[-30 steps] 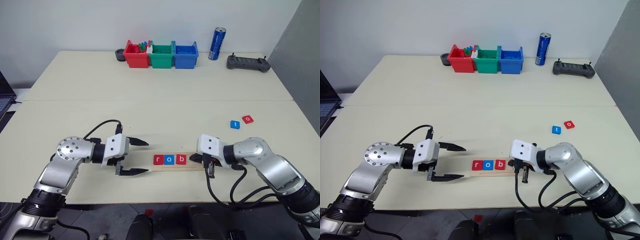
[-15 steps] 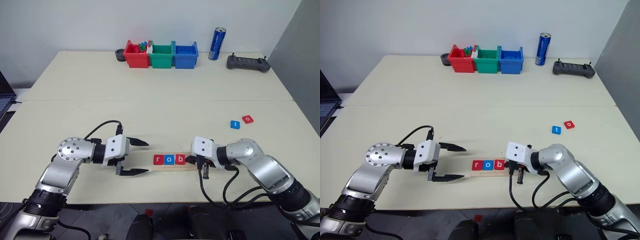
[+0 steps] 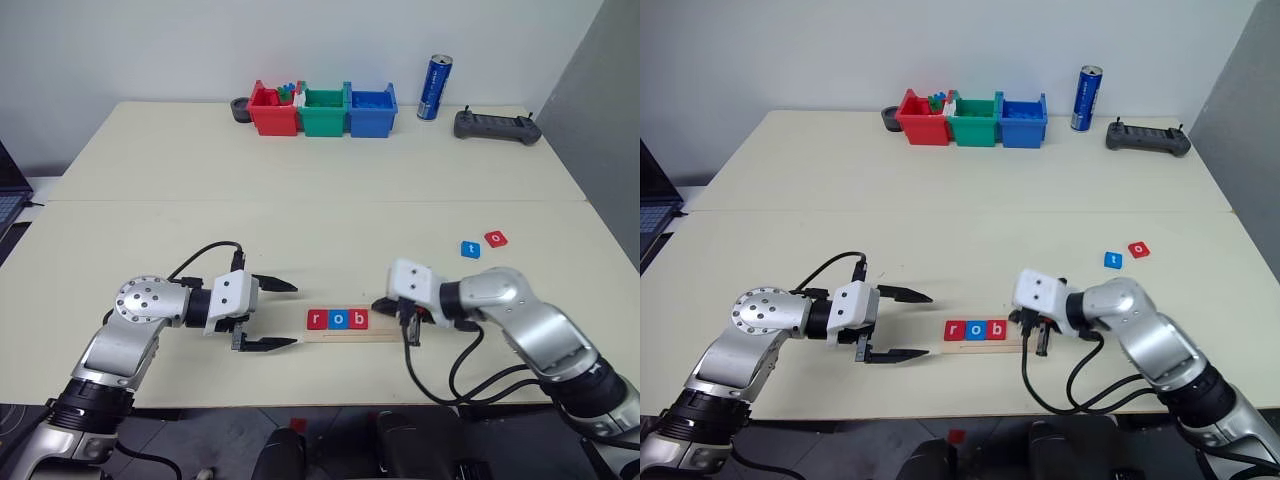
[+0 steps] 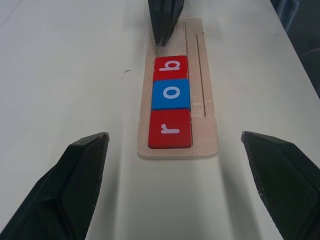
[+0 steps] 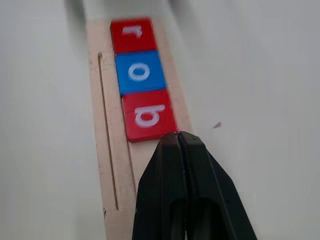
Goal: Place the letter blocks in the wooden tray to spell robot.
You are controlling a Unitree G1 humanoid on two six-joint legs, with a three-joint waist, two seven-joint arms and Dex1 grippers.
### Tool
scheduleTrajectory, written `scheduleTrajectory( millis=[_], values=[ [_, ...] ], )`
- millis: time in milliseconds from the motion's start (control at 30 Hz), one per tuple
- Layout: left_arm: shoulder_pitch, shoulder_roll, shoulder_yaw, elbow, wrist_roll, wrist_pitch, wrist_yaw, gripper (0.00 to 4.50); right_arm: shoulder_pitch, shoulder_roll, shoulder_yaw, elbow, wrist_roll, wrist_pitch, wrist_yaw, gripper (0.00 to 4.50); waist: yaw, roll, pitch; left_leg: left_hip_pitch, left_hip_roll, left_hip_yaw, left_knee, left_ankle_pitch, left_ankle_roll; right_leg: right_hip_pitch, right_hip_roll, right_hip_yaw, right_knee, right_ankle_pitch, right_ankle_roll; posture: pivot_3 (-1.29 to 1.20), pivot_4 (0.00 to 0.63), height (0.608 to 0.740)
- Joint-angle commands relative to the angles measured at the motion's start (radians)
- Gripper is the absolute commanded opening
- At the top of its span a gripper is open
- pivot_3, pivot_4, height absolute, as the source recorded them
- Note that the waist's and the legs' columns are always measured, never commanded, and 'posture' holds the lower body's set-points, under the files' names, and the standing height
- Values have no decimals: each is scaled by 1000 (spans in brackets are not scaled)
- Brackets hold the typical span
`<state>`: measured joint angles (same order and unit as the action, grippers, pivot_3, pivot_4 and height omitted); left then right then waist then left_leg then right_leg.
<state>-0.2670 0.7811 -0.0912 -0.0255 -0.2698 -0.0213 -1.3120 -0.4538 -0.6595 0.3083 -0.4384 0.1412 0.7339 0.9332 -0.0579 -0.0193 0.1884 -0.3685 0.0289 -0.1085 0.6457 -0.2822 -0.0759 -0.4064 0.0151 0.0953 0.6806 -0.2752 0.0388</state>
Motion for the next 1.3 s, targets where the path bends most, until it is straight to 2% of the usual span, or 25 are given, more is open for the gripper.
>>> scheduleTrajectory(
  millis=[33,133,233,367,400,567,667,800,1000,1100,1300],
  values=[
    [8,0,26,-15,-23,-1,13,4500,62,20,-164,-63,48,47,-94,875,1,0,0,0,0,0,0,0,0,0,0,0,0,0,0,0,150,740],
    [11,1,27,-18,-26,-1,17,4500,139,60,-267,-75,57,82,-193,1895,1,0,0,0,0,0,0,0,0,0,0,0,0,0,0,0,150,740],
    [10,3,30,-19,-28,0,20,4500,189,163,-378,-61,47,121,-351,2910,0,0,0,0,0,0,0,0,0,0,0,1,0,0,0,0,150,740],
    [-1,3,25,0,-18,-13,16,4500,194,286,-450,-12,-25,130,-572,4335,-2,0,0,1,0,1,0,0,0,0,0,1,1,0,0,0,150,740],
    [-5,3,24,6,-16,-17,15,4500,191,302,-458,-3,-35,126,-604,4474,-2,0,0,1,0,1,0,0,0,0,0,1,1,0,0,0,150,740],
    [-24,-5,15,31,-12,-33,10,4500,151,336,-496,81,-85,59,-737,4474,-2,0,0,1,0,1,-1,0,0,0,0,1,0,0,0,0,150,740],
    [-28,-9,12,37,-10,-40,9,4500,87,319,-529,204,-88,-26,-774,4474,-3,0,0,1,0,2,-1,0,0,0,0,2,0,0,0,0,150,740],
    [-30,-12,9,41,-9,-48,7,4500,0,268,-542,384,-73,-100,-744,4474,-5,0,0,1,0,2,-1,0,0,0,0,2,0,0,0,0,150,740],
    [-31,-13,10,35,-12,-49,6,4500,-156,143,-551,778,-62,-194,-661,4474,-9,0,0,1,-1,2,-1,0,0,0,0,2,0,0,0,0,150,740],
    [-26,-11,13,19,-21,-37,5,4500,-206,102,-521,943,-57,-231,-576,4474,-10,0,0,1,-1,2,-1,0,0,0,0,2,0,0,0,0,150,740],
    [-25,-8,14,11,-23,-29,4,4500,-251,82,-469,1094,-69,-283,-475,4474,-25,0,0,1,0,2,-1,0,0,0,0,2,1,0,0,0,150,740]
  ],
)
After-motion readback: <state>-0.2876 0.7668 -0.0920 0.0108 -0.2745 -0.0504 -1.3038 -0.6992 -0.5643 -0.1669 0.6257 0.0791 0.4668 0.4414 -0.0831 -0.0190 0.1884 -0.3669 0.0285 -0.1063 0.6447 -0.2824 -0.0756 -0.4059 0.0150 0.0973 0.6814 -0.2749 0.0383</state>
